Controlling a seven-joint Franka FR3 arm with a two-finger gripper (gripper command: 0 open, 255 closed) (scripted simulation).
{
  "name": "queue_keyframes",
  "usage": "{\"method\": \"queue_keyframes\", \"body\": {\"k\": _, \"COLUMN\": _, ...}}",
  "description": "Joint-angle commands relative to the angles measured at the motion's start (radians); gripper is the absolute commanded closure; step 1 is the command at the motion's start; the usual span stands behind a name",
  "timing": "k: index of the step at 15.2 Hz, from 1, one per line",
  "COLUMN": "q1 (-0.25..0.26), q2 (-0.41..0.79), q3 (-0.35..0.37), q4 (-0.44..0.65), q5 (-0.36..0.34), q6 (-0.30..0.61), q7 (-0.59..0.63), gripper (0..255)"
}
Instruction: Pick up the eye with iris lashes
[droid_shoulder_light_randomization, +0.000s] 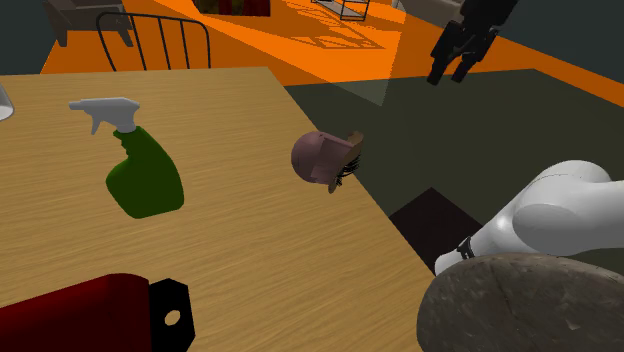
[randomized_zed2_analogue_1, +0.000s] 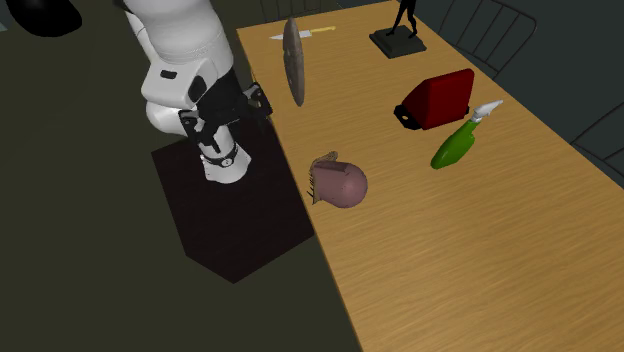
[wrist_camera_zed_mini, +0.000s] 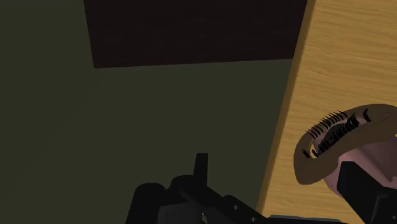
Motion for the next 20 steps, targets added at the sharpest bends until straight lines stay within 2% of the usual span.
{"method": "queue_keyframes", "body": {"k": 1, "q1": 0.000, "q2": 0.000, "q3": 0.000, "q4": 0.000, "q5": 0.000, "q6": 0.000, "q7": 0.000, "gripper": 0}}
{"method": "queue_keyframes", "body": {"k": 9, "q1": -0.070, "q2": 0.228, "q3": 0.159, "q4": -0.009, "q5": 0.147, "q6": 0.154, "q7": 0.402, "gripper": 0}}
{"method": "queue_keyframes", "body": {"k": 16, "q1": -0.124, "q2": 0.482, "q3": 0.259, "q4": 0.039, "q5": 0.235, "q6": 0.311, "q7": 0.728, "gripper": 0}}
{"method": "queue_keyframes", "body": {"k": 17, "q1": -0.130, "q2": 0.516, "q3": 0.267, "q4": 0.047, "q5": 0.242, "q6": 0.331, "q7": 0.766, "gripper": 0}}
{"method": "queue_keyframes", "body": {"k": 20, "q1": -0.128, "q2": 0.529, "q3": 0.272, "q4": 0.019, "q5": 0.245, "q6": 0.373, "q7": 0.759, "gripper": 0}}
